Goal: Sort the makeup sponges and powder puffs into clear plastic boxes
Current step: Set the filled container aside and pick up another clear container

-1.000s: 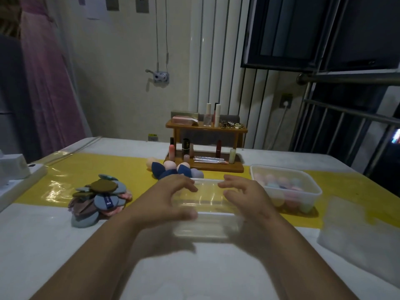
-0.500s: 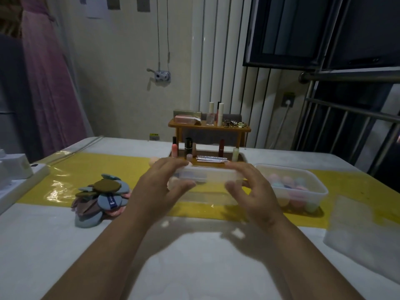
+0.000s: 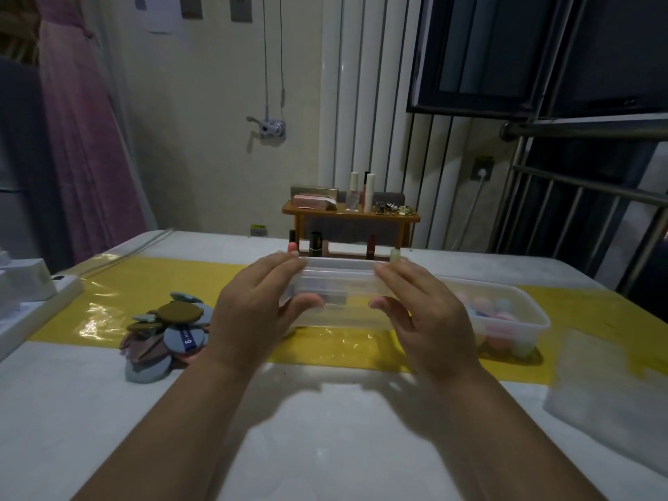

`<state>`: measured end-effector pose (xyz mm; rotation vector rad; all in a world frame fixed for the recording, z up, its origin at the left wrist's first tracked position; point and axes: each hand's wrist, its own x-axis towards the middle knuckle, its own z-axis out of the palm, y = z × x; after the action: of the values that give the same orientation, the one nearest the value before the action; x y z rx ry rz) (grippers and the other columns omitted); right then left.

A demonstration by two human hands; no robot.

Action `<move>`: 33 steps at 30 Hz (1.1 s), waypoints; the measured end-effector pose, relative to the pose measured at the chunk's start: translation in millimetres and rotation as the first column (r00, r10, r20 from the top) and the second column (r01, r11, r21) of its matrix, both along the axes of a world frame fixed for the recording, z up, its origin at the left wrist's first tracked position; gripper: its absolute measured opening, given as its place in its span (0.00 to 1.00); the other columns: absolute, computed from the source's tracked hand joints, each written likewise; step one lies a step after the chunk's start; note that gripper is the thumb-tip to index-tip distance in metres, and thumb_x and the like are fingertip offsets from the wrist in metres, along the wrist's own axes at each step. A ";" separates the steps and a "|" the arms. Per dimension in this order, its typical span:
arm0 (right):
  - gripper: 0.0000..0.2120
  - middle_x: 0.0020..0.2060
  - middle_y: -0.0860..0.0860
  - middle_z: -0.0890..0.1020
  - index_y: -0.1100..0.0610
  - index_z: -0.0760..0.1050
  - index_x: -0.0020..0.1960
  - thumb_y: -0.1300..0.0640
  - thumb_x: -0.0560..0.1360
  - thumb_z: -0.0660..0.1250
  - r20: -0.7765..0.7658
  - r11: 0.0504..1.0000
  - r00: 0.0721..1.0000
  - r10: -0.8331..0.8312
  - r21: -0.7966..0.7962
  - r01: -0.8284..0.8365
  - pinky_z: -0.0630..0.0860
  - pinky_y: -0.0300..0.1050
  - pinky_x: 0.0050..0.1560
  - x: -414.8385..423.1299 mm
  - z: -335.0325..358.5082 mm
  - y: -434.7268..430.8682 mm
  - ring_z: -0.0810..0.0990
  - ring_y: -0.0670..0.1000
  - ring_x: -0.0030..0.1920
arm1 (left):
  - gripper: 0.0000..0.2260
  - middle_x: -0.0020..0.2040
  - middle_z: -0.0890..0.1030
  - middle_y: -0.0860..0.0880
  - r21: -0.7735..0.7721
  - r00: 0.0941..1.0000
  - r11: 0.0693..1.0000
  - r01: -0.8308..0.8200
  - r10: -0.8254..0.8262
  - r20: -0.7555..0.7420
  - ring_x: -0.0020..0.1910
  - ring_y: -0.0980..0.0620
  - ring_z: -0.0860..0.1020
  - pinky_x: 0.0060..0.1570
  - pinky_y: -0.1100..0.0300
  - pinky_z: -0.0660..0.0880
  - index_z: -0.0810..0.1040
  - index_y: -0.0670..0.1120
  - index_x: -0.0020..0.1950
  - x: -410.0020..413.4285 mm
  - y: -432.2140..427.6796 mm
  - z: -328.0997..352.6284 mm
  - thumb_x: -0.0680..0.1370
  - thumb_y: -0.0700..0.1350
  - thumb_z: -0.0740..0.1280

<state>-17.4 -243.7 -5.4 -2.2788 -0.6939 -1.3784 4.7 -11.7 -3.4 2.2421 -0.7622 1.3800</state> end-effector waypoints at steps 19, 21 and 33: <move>0.18 0.54 0.57 0.85 0.62 0.81 0.61 0.52 0.78 0.64 0.064 0.999 0.997 -0.051 0.001 0.051 0.76 0.47 0.59 1.0 1.4 2.2 0.84 0.56 0.55 | 0.24 0.65 0.71 0.57 -0.819 0.423 0.565 0.097 -0.768 -0.481 0.58 0.54 0.76 0.47 0.64 0.75 0.65 0.75 0.59 6.9 -8.8 -6.1 0.66 0.69 0.68; 0.17 0.54 0.57 0.85 0.62 0.81 0.61 0.52 0.78 0.66 0.055 0.996 0.995 -0.087 0.007 0.087 0.76 0.47 0.58 0.5 2.8 3.7 0.84 0.56 0.55 | 0.23 0.64 0.73 0.54 -0.824 0.446 0.557 0.100 -0.766 -0.463 0.58 0.53 0.77 0.48 0.63 0.76 0.66 0.72 0.62 8.0 -10.7 -7.5 0.68 0.67 0.66; 0.24 0.55 0.52 0.84 0.56 0.78 0.66 0.43 0.76 0.65 -0.049 0.992 0.997 -0.066 -0.114 0.060 0.78 0.51 0.51 1.1 5.7 27.3 0.81 0.53 0.54 | 0.23 0.62 0.74 0.56 -0.709 0.542 0.690 0.145 -0.655 -0.526 0.50 0.63 0.79 0.41 0.71 0.75 0.63 0.72 0.62 4.6 -21.7 -13.8 0.70 0.68 0.67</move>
<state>-16.3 -216.4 0.3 -2.4351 -0.7044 -1.3338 9.2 -33.4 -17.2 1.6715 -0.4201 0.2528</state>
